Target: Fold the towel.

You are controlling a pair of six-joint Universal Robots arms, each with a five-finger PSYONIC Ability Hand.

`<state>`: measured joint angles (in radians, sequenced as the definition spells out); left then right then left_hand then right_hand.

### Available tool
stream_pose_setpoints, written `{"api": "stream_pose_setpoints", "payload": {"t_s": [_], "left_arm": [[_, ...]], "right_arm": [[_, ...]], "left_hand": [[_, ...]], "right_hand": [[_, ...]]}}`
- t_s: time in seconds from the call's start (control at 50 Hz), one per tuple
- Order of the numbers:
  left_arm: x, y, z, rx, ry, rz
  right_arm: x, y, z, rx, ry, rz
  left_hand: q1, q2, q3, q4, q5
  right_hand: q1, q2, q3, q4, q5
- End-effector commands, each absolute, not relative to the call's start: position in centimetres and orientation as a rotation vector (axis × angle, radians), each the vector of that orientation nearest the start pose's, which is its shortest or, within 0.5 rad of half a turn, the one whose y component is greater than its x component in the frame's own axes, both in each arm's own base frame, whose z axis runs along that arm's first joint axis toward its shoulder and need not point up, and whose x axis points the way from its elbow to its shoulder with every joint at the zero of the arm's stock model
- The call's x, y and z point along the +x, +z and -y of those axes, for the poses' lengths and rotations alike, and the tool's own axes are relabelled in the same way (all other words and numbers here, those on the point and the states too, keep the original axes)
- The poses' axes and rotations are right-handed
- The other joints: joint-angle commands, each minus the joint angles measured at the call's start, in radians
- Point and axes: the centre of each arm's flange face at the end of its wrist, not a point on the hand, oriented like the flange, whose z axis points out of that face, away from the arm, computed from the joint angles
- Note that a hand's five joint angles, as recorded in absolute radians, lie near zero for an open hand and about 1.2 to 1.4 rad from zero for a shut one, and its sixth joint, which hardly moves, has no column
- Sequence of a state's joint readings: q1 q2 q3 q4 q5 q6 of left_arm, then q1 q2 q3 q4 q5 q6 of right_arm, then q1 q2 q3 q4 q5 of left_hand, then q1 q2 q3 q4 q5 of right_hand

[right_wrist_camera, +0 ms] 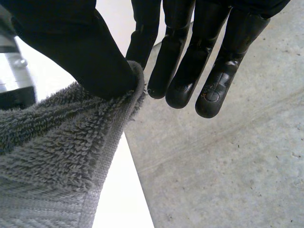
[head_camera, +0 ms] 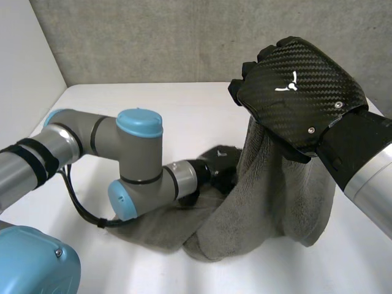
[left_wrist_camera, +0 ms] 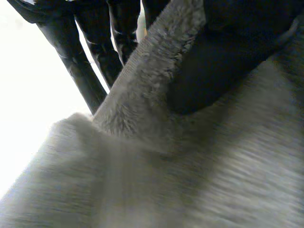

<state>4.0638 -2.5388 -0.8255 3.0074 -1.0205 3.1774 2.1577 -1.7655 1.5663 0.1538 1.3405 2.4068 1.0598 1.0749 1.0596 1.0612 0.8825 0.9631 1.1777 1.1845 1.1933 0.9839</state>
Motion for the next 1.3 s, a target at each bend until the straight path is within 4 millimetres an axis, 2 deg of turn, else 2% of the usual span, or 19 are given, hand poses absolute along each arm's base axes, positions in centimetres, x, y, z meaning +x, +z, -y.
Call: {"api": "stream_pose_setpoints", "payload": {"t_s": [0.02,0.04,0.1,0.18,0.32,0.42,0.46,0.52,0.6,0.72,0.96,1.04,1.14,1.18,1.2,1.24,1.26,1.28,1.3], "left_arm": [[-37.4,20.6,33.7,-0.624,1.853,1.971],[-37.4,20.6,33.7,-0.623,1.854,1.971],[-35.0,25.4,35.3,-0.46,2.055,1.904],[-32.8,30.3,34.1,-0.406,2.166,1.773],[-30.1,32.8,30.0,-0.385,2.218,1.713],[-27.9,31.3,25.9,-0.428,2.179,1.801],[-26.5,29.0,23.1,-0.507,2.141,1.899],[-25.9,27.4,22.0,-0.558,2.112,1.96],[-25.0,22.8,19.2,-0.708,1.978,2.119],[-25.9,18.4,17.0,-0.854,1.782,2.226],[-26.7,15.9,18.3,-1.008,1.727,2.284],[-27.2,16.0,19.3,-1.148,1.787,2.259],[-28.8,17.3,23.9,-1.278,1.966,2.188],[-29.4,20.2,27.9,-1.267,2.163,2.113],[-29.4,20.2,27.9,-1.267,2.164,2.112],[-30.9,25.5,31.3,-1.175,2.421,1.93],[-31.0,25.5,31.3,-1.174,2.422,1.929],[-31.6,28.5,32.9,-1.091,2.546,1.824],[-32.4,31.5,33.8,-1.002,2.65,1.703]], "right_arm": [[27.2,35.1,13.9,-1.517,-2.268,-1.492],[27.3,35.2,14.4,-1.516,-2.302,-1.48],[27.1,35.4,16.4,-1.491,-2.404,-1.477],[27.3,35.7,18.5,-1.433,-2.493,-1.452],[28.6,35.2,21.9,-1.351,-2.631,-1.378],[29.0,33.2,22.4,-1.404,-2.558,-1.417],[29.1,32.3,22.4,-1.435,-2.51,-1.45],[28.9,29.8,21.8,-1.54,-2.331,-1.559],[27.7,25.7,20.1,-1.669,-1.967,-1.779],[26.1,20.2,18.6,-1.709,-1.533,-2.032],[24.8,15.6,19.9,-1.5,-1.414,-2.195],[25.1,15.9,20.8,-1.493,-1.451,-2.18],[26.8,18.7,24.0,-1.487,-1.646,-2.08],[27.4,19.8,25.2,-1.478,-1.717,-2.042],[28.0,21.5,27.0,-1.457,-1.84,-1.99],[28.6,23.6,28.7,-1.417,-1.974,-1.922],[29.1,26.2,30.3,-1.364,-2.136,-1.84],[29.5,29.0,31.8,-1.286,-2.326,-1.742],[29.5,29.0,31.8,-1.285,-2.328,-1.741]], "left_hand": [[0.336,0.321,0.337,0.335,0.339],[0.336,0.321,0.337,0.335,0.339],[0.336,0.321,0.337,0.335,0.339],[0.336,0.321,0.337,0.335,0.339],[0.336,0.321,0.337,0.335,0.339],[0.336,0.321,0.337,0.335,0.339],[0.336,0.321,0.337,0.335,0.339],[0.336,0.321,0.337,0.335,0.339],[0.336,0.321,0.337,0.335,0.339],[0.336,0.321,0.337,0.335,0.339],[0.336,0.321,0.337,0.335,0.339],[0.336,0.321,0.337,0.335,0.339],[0.336,0.321,0.337,0.335,0.339],[0.336,0.321,0.337,0.335,0.339],[0.336,0.321,0.337,0.335,0.339],[0.336,0.321,0.337,0.335,0.339],[0.336,0.321,0.337,0.335,0.339],[0.336,0.321,0.337,0.335,0.339],[0.336,0.321,0.337,0.335,0.339]], "right_hand": [[0.433,0.219,0.212,0.203,0.238],[0.433,0.219,0.212,0.203,0.238],[0.433,0.219,0.212,0.203,0.238],[0.433,0.219,0.212,0.203,0.238],[0.433,0.219,0.212,0.203,0.238],[0.433,0.219,0.212,0.203,0.238],[0.433,0.219,0.212,0.203,0.238],[0.433,0.219,0.212,0.203,0.238],[0.433,0.219,0.212,0.203,0.238],[0.433,0.219,0.212,0.203,0.238],[0.433,0.219,0.212,0.203,0.238],[0.433,0.219,0.212,0.203,0.238],[0.433,0.219,0.212,0.203,0.238],[0.433,0.219,0.212,0.203,0.238],[0.433,0.219,0.212,0.203,0.238],[0.433,0.219,0.212,0.203,0.238],[0.433,0.219,0.212,0.203,0.238],[0.433,0.219,0.212,0.203,0.238],[0.433,0.219,0.212,0.203,0.238]]}}
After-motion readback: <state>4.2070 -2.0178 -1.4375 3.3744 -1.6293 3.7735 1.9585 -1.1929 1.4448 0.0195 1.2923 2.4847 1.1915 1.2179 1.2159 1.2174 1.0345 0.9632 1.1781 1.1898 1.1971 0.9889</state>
